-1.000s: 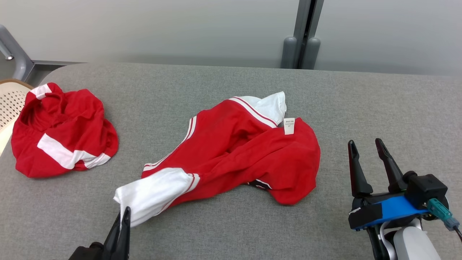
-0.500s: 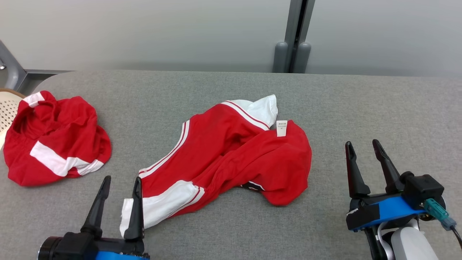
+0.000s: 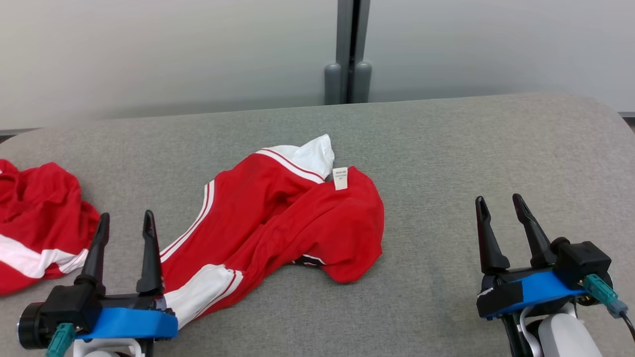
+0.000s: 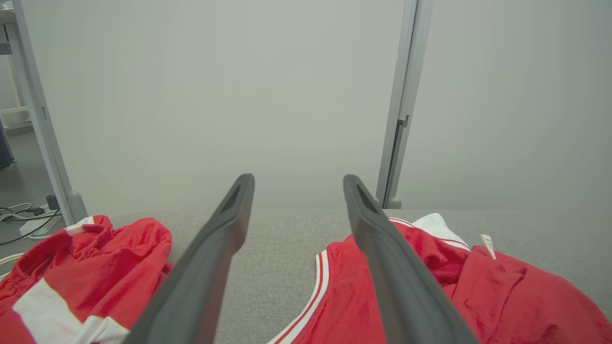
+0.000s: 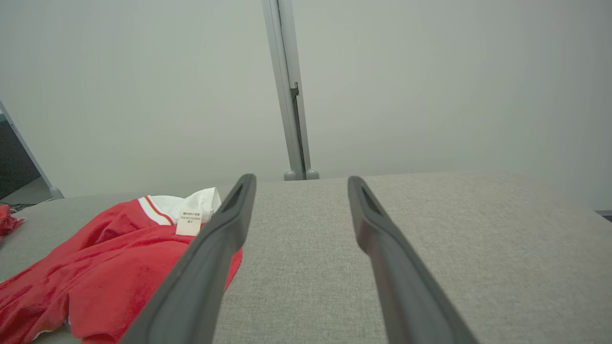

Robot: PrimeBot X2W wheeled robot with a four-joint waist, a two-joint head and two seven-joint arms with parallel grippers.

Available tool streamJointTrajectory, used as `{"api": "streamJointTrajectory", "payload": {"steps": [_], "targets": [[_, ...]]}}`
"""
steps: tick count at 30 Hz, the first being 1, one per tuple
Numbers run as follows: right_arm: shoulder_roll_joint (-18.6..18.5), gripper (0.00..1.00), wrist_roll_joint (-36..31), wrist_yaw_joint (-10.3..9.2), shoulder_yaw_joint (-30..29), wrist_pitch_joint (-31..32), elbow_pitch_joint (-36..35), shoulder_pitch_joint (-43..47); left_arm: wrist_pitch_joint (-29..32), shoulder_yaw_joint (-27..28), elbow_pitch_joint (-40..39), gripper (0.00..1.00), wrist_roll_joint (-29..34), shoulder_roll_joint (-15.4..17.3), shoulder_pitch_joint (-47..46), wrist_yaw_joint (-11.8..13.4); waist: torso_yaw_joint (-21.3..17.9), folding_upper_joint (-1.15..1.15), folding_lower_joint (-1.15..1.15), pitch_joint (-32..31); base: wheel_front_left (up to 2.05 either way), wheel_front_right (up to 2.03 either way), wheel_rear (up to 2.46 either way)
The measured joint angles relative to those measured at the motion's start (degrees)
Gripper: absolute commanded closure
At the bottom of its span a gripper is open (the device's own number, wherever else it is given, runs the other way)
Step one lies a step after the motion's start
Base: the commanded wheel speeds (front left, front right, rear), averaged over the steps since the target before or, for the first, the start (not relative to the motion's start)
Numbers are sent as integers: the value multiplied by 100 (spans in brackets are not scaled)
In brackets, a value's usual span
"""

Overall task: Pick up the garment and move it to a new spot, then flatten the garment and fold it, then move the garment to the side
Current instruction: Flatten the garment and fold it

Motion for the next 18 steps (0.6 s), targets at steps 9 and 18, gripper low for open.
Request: {"api": "streamJointTrajectory", "payload": {"steps": [9,18], "targets": [[0,0,-18,0,-51,0,34,92,0,210,914,0,29,99,-305,16,-227,0,0,-99,0,0,0],[0,0,-60,0,-31,0,97,100,34,120,1811,0,-120,180,-753,-25,-211,0,0,-150,0,0,0]]}}
